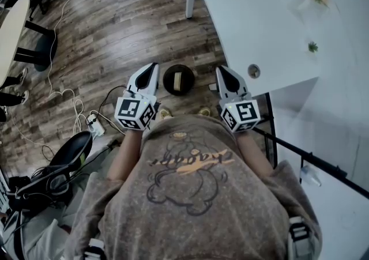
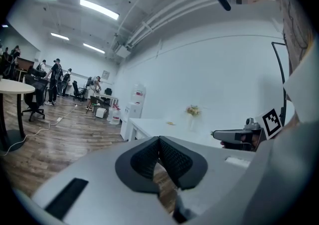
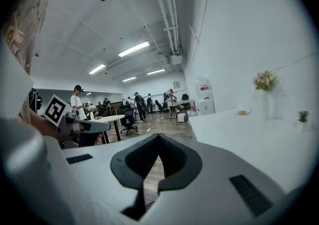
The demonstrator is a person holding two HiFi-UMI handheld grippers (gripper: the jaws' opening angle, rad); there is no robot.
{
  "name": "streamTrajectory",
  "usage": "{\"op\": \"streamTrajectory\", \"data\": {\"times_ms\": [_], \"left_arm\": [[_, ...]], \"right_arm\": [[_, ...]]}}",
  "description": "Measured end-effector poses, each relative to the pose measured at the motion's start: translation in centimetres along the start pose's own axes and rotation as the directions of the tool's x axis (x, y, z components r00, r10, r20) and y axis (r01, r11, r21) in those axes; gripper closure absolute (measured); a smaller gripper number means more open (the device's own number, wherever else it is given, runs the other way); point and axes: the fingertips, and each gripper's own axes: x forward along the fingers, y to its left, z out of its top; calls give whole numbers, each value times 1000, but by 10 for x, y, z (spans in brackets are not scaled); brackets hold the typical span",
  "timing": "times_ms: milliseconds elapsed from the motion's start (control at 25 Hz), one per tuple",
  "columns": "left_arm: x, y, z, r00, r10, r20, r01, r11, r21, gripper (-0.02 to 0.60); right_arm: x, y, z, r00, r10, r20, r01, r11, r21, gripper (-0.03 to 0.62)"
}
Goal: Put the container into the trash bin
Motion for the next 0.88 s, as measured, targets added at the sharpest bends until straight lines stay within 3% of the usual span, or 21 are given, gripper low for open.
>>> {"op": "streamTrajectory", "data": {"times_ms": [880], "left_arm": [[0, -3, -2, 1000, 16, -19, -16, 999, -43, 577]], "right_arm": [[2, 5, 2, 1000, 17, -20, -17, 1000, 2, 603]]}}
